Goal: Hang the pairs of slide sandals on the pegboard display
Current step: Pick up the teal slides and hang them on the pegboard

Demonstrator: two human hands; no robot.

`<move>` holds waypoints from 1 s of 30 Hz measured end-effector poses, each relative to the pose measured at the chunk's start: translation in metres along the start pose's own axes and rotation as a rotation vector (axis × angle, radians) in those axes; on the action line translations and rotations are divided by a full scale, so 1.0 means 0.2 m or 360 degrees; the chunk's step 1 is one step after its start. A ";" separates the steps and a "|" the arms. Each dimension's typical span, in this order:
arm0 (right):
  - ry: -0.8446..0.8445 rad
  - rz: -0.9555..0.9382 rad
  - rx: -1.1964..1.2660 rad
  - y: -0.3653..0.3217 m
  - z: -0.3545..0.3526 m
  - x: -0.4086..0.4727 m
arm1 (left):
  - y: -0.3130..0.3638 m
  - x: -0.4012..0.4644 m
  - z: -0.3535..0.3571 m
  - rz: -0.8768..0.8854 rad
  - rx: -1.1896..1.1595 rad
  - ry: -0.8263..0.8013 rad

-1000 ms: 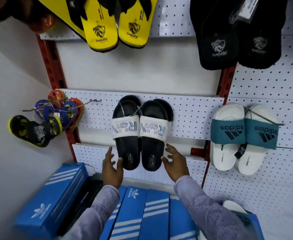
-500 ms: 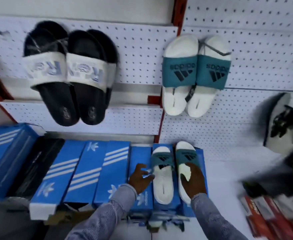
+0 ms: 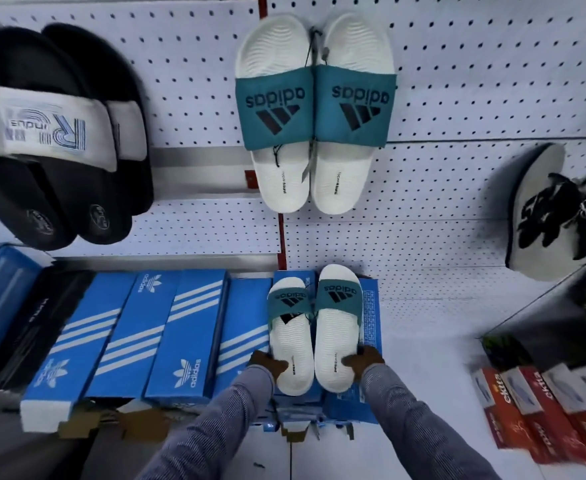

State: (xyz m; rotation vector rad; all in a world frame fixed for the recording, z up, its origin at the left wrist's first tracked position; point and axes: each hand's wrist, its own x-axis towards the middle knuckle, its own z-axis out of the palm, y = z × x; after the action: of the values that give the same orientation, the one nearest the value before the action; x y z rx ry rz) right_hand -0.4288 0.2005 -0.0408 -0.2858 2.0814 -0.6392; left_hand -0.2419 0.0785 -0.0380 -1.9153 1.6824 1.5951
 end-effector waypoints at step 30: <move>0.0888 -0.2016 0.0651 -0.96 -0.62 -1.11 | 0.84 -1.10 -0.80 0.1824 -0.1130 0.0632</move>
State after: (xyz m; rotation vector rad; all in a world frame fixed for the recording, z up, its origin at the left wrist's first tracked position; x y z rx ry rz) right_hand -0.4150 0.1768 0.2761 -1.3361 1.9946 -2.0329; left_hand -0.2376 0.0500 0.2804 -1.5678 3.0421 2.5623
